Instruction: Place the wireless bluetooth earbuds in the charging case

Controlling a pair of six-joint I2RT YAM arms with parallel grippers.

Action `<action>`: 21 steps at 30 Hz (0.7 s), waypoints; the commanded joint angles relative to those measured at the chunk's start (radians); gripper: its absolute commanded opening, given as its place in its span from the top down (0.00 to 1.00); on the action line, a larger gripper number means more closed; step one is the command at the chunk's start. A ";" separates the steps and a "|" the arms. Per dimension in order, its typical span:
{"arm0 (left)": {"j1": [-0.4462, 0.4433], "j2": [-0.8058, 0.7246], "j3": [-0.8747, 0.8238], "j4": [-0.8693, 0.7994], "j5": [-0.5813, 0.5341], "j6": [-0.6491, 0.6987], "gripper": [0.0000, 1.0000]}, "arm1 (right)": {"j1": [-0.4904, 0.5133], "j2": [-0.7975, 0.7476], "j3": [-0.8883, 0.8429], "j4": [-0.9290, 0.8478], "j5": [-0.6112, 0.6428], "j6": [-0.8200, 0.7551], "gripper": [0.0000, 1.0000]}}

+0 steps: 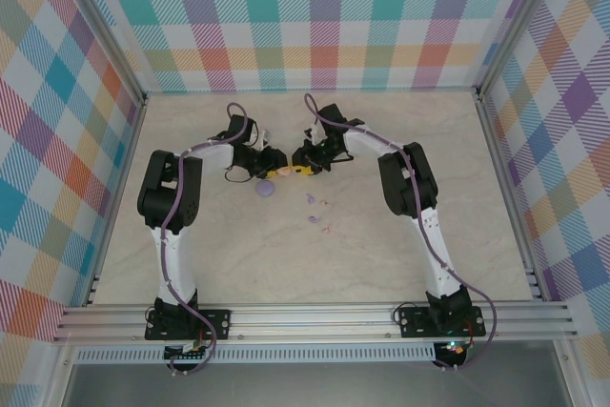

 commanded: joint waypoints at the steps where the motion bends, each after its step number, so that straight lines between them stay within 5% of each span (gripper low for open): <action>1: -0.002 -0.044 0.024 -0.015 0.011 0.003 0.63 | 0.003 -0.008 -0.020 -0.031 0.031 -0.006 0.71; 21: -0.006 -0.031 0.004 0.030 0.028 -0.032 0.77 | 0.002 -0.050 -0.063 0.011 0.023 -0.001 0.71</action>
